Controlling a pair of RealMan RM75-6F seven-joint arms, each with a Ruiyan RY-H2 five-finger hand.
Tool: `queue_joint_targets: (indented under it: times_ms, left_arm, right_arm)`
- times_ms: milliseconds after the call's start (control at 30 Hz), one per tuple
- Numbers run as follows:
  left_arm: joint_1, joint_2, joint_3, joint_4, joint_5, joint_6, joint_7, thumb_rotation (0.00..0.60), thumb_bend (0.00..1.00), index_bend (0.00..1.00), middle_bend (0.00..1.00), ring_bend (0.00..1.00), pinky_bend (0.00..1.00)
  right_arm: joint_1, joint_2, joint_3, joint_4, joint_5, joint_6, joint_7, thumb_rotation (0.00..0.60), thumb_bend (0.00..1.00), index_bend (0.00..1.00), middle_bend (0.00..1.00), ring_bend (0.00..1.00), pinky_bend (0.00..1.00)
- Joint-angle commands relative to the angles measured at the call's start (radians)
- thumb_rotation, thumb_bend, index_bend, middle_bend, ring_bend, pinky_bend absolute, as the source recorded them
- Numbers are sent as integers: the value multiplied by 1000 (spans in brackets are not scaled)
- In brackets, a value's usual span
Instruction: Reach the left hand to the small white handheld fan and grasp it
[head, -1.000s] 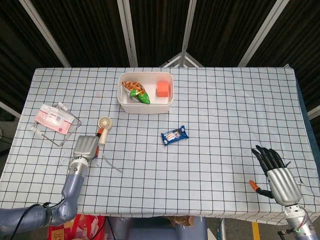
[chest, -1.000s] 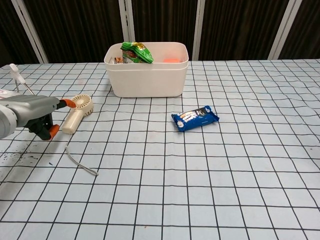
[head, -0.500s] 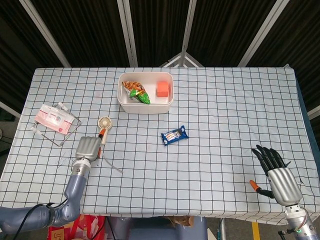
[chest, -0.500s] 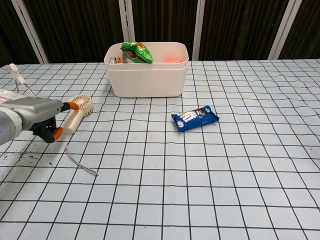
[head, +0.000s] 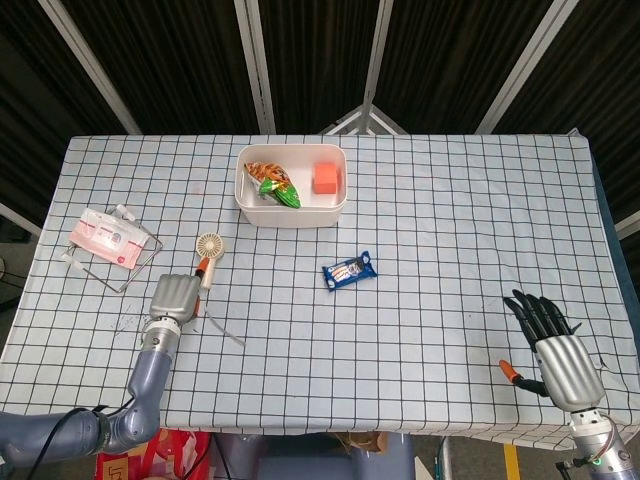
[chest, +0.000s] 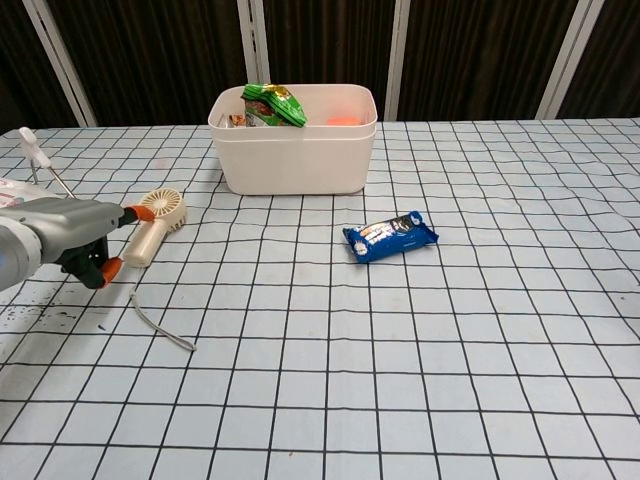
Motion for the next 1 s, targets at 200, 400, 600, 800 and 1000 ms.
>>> queue_joint_targets:
  times_ms: [200, 400, 600, 800, 1000]
  left_arm:
    - [-11, -16, 10, 19, -16, -15, 8, 600, 820, 0, 900, 764, 908]
    - [-9, -23, 18, 30, -26, -23, 0, 600, 821, 0, 903, 764, 907]
    - [-1, -24, 28, 40, -29, -30, -18, 600, 822, 0, 905, 764, 907]
    - [4, -34, 39, 61, -37, -43, -28, 600, 822, 0, 904, 759, 908]
    - [13, -31, 19, 49, 31, -12, -87, 600, 820, 0, 888, 745, 907]
  right_arm:
    - [-1, -1, 2, 1, -1, 5, 5, 600, 290, 0, 0, 0, 61]
    - [-1, -2, 3, 4, -1, 8, 9, 600, 290, 0, 0, 0, 61]
    - [-1, -4, 4, 5, -1, 11, 12, 600, 290, 0, 0, 0, 61]
    - [-2, -5, 4, 6, -1, 13, 18, 600, 290, 0, 0, 0, 61]
    - [-3, -5, 4, 7, -1, 14, 20, 600, 289, 0, 0, 0, 61]
